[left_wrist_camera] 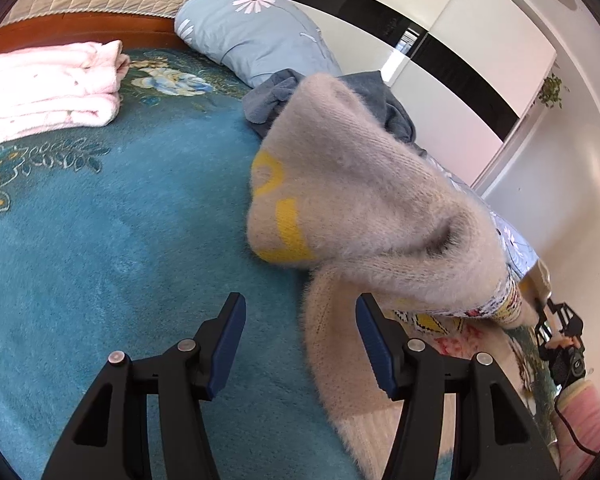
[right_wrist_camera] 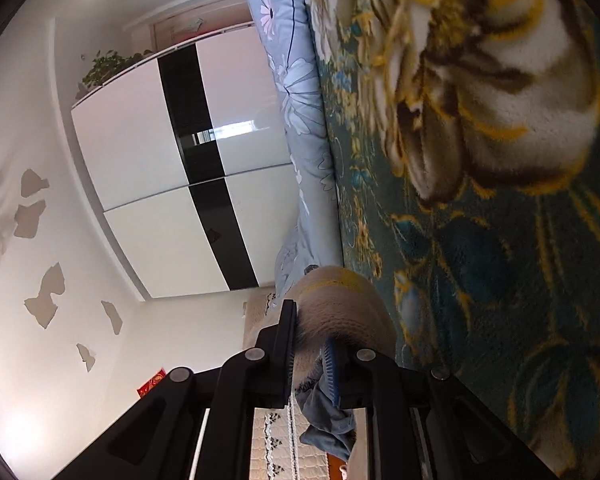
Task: Fold clothes
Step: 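Lower the folded sweater onto the bed and open the right gripper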
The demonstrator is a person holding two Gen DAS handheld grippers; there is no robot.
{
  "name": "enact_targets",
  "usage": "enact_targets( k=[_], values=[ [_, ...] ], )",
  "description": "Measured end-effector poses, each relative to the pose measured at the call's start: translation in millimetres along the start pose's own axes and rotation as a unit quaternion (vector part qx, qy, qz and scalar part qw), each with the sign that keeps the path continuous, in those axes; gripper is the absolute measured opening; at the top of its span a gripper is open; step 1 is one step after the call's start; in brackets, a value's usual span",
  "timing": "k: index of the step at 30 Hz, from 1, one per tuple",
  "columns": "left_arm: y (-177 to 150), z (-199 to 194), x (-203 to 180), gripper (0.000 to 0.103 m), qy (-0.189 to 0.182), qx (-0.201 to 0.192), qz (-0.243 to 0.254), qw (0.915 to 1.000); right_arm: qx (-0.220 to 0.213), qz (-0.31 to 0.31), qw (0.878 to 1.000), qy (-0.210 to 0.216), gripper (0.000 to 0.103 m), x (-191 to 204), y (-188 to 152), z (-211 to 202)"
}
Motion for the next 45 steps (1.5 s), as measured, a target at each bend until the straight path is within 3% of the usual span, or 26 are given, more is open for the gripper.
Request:
enact_targets(
  k=[4, 9, 15, 18, 22, 27, 30, 33, 38, 40, 42, 45],
  values=[
    [0, 1, -6, 0.064, -0.002, 0.0, 0.015, 0.9999, -0.009, -0.018, 0.999, 0.031, 0.069, 17, 1, -7],
    [0, -2, -9, 0.064, -0.006, -0.004, 0.015, 0.9999, -0.036, -0.05, 0.997, 0.046, 0.077, 32, 3, -26],
    [2, -4, -10, 0.064, -0.013, -0.008, 0.01, 0.9998, -0.047, -0.125, 0.991, 0.013, 0.079, 56, -22, -32],
    [3, -5, -9, 0.064, -0.015, -0.009, 0.006, 0.9998, -0.028, -0.208, 0.978, -0.02, 0.079, 79, -62, -21],
    [1, -8, -7, 0.064, -0.02, -0.01, -0.005, 0.9998, 0.059, -0.313, 0.945, -0.069, 0.08, 85, -148, 18],
    [3, -11, -6, 0.064, -0.034, -0.013, -0.015, 0.9992, 0.164, -0.345, 0.905, -0.188, 0.08, 19, -232, 40],
    [4, -12, -6, 0.064, -0.044, -0.012, -0.019, 0.9988, 0.182, -0.343, 0.888, -0.245, 0.08, -15, -246, 35],
    [3, -11, -10, 0.064, -0.057, -0.005, -0.02, 0.9982, 0.164, -0.351, 0.875, -0.291, 0.08, -33, -236, 27],
    [-10, 3, -26, 0.064, -0.073, 0.043, -0.001, 0.9964, 0.181, -0.343, 0.867, -0.315, 0.08, -52, -235, 27],
    [-20, 11, -33, 0.064, -0.071, 0.071, 0.01, 0.9949, 0.2, -0.347, 0.854, -0.331, 0.079, -67, -241, 32],
    [-28, 17, -41, 0.064, -0.053, 0.09, 0.029, 0.9941, 0.21, -0.369, 0.84, -0.337, 0.079, -71, -248, 37],
    [-34, 21, -46, 0.063, -0.023, 0.1, 0.044, 0.9938, 0.245, -0.379, 0.834, -0.316, 0.072, -74, -264, 44]
  ],
)
Point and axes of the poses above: each gripper's, at about its wrist camera, not at the fingertips, and z roughly the way its jaws point, x to its left, y to its top, the point moved 9 cm from there along z, roughly the way its jaws point, and after that the axes turned 4 degrees about z, right-handed, at the moved point
